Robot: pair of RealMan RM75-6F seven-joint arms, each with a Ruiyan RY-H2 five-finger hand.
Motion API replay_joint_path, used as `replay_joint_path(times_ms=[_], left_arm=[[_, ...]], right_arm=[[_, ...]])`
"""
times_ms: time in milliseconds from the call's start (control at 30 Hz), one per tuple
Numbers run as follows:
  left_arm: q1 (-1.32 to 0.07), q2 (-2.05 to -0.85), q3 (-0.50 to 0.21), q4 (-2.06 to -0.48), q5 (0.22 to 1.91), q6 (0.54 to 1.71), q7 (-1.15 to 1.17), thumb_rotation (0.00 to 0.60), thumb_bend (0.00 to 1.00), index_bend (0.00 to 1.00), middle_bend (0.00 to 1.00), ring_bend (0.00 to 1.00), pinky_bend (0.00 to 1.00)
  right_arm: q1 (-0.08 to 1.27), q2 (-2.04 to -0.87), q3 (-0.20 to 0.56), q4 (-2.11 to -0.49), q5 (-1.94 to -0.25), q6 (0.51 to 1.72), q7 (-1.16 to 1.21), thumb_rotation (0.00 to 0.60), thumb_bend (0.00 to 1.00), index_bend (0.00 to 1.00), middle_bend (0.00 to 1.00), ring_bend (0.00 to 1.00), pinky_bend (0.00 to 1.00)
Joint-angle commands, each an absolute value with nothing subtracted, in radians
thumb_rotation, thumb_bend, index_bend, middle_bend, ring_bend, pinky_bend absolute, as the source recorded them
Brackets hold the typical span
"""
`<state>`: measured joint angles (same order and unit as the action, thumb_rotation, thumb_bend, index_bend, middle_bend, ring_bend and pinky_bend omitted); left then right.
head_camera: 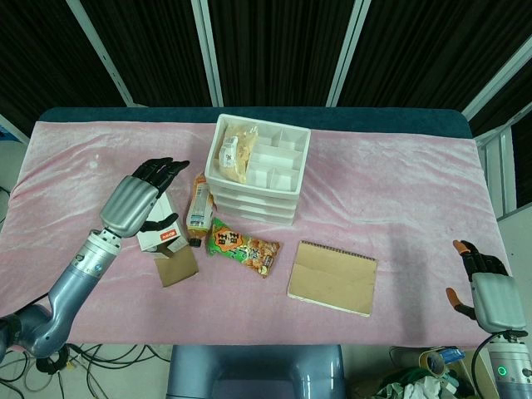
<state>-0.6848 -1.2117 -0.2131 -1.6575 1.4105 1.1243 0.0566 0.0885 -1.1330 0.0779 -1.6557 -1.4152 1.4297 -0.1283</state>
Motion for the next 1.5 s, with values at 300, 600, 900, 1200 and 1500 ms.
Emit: replay_joint_path(times_ms=[300, 600, 900, 1200, 1500], left_arm=[[-0.672, -1.195, -0.202, -1.674, 1.43, 1.142, 0.051, 0.6, 0.26, 0.04, 0.14, 0.07, 0.14], [-0.672, -1.207, -0.197, -1.665, 1.426, 1.136, 0.02, 0.6, 0.26, 0.03, 0.15, 0.08, 0.16], [-0.669, -1.212, -0.19, -1.675, 1.418, 1.125, -0.008, 0.6, 0.29, 0.03, 0.17, 0.11, 0.2], [-0.707, -1.176, -0.17, -1.753, 1.265, 0.824, -0.365, 0.6, 0.39, 0.02, 0.35, 0.38, 0.5], [-0.749, -1.226, -0.171, -1.704, 1.341, 0.671, -0.657, 0.6, 0.39, 0.0, 0.43, 0.47, 0.61]], right_arm=[[0.087, -1.132, 0.075, -1.658, -1.42, 1.434, -0.132, 0.6, 0.24, 0.13, 0.1, 0.21, 0.18], [0.086, -1.13, 0.076, -1.661, -1.416, 1.433, -0.132, 0.6, 0.24, 0.13, 0.1, 0.21, 0.18], [0.085, -1.124, 0.073, -1.66, -1.422, 1.434, -0.123, 0.6, 0.24, 0.13, 0.1, 0.21, 0.18], [0.085, -1.125, 0.072, -1.662, -1.42, 1.431, -0.127, 0.6, 0.24, 0.13, 0.1, 0.21, 0.18], [0.085, -1.124, 0.076, -1.663, -1.408, 1.428, -0.128, 0.6, 0.24, 0.13, 0.1, 0.21, 0.18]])
